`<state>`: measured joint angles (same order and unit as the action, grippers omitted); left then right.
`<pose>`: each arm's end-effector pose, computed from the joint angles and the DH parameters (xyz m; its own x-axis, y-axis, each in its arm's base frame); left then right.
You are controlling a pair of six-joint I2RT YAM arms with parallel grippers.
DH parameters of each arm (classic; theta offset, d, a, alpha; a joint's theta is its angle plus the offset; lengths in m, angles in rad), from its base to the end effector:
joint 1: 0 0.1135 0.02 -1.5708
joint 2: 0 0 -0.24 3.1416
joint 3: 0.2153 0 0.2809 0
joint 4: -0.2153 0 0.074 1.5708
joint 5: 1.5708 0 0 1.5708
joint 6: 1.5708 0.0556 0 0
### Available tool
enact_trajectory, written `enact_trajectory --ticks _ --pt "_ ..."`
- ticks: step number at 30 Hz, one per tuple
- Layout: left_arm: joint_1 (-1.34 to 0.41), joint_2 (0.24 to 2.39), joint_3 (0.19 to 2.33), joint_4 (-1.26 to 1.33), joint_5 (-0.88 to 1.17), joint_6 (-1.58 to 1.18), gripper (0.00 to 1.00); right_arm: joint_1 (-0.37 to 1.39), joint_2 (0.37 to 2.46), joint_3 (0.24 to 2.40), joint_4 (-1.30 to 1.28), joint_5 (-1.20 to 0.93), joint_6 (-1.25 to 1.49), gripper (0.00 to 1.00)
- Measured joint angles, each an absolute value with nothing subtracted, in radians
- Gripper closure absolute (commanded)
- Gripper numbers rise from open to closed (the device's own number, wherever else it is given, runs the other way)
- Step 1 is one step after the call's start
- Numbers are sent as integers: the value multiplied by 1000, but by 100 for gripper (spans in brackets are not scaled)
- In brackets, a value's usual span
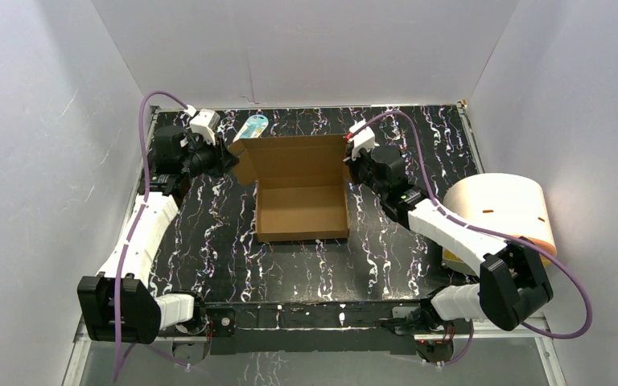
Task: Fold the paper box
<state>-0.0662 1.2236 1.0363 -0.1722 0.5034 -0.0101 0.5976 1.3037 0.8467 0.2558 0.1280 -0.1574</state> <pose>0.3315 -0.0489 0.3039 -0.3561 0.0148 -0.9343 0.5050 0.8443 -0.1792 0.2982 0.1944 0.2519 -0.0919 -0.2506 -0.9637 -0.4749 0.8617 -0.1788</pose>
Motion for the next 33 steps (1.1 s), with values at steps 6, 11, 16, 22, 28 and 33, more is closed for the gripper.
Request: enact_trajectory --ticks 6,11,16,22,28,33 --pt "-80 1220 1009 -98 471 -152 91 599 1338 880 256 175 -95 100" --pt "-152 1219 993 -43 356 -270 92 612 1386 921 253 279 -10 100" --pt "-259 1224 993 5 170 -365 91 643 1451 968 252 442 76 98" --pt "-340 1270 994 59 -30 -479 89 673 1520 1018 252 627 175 95" --pt "-389 1344 1023 104 -169 -591 88 690 1606 1103 222 744 260 93" --pt "-408 1393 1052 123 -227 -651 87 693 1637 1130 211 794 300 93"
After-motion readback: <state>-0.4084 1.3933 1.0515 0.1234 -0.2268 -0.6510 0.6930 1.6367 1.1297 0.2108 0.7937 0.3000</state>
